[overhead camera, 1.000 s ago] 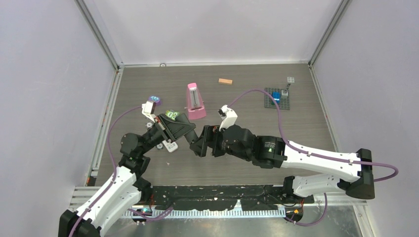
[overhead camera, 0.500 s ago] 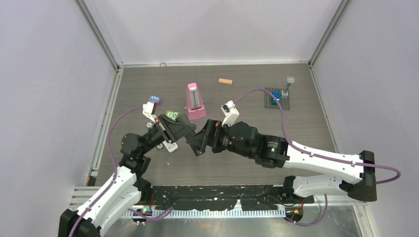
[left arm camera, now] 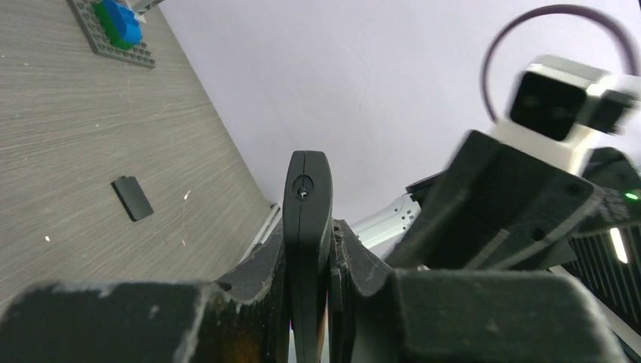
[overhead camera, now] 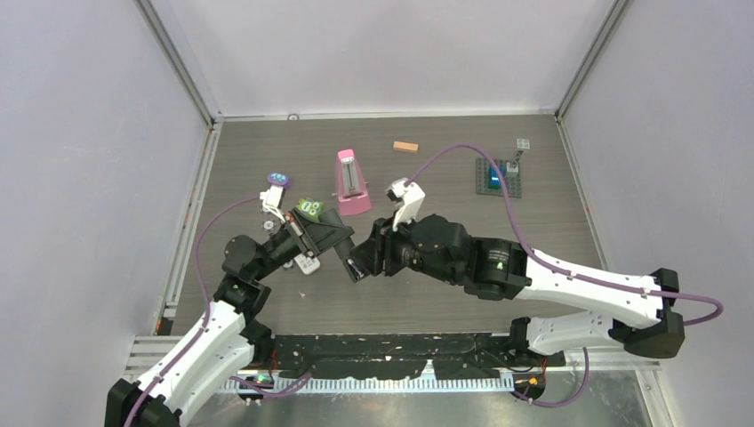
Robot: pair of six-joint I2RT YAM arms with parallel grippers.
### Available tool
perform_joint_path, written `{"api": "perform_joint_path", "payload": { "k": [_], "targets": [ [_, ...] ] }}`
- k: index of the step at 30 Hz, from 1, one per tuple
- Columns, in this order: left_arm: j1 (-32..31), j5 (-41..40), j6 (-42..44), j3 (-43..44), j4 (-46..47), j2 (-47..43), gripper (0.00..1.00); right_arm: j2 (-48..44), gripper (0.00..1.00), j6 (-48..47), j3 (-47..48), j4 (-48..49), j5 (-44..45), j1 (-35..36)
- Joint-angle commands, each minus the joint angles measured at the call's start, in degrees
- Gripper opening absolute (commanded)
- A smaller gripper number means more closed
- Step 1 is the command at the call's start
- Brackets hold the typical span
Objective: Load the batteries into the remote control
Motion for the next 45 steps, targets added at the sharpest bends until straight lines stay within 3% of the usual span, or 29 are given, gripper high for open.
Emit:
{"api": "perform_joint_path", "payload": {
  "k": [1, 7, 10, 13, 26, 37, 45],
  "targets": [
    [0.1, -0.7, 2.3, 0.6, -1.1, -0.7, 0.0, 5.3, 0.39, -13.9, 10.8, -5.6, 3.4, 4.1],
    [0.1, -0.8, 3.0, 0.9, -2.5, -0.9, 0.0, 15.6, 0.33, -17.0, 22.1, -18.4, 12.3, 8.4],
    [0.1, -0.7, 3.6, 1.2, -3.5, -1.2, 0.0, 17.8, 0.22, -16.8, 25.2, -22.5, 14.1, 9.3],
    [0.1, -0.5, 4.1, 1.5, -4.3, -1.3, 0.0, 19.8, 0.16, -16.5, 27.2, -26.0, 14.6, 9.9],
    [0.1, -0.4, 5.0, 2.2, -6.1, -1.3, 0.0, 22.4, 0.24, -16.3, 27.7, -29.8, 13.1, 10.7],
    [0.1, 0.3, 4.6, 2.2, -5.8, -1.6, 0.0, 25.1, 0.23, -16.3, 27.4, -29.3, 13.3, 10.5],
    [0.1, 0.4, 4.6, 2.2, -5.9, -1.7, 0.0, 24.7, 0.11, -15.1, 26.9, -29.9, 15.5, 10.2]
  ]
}}
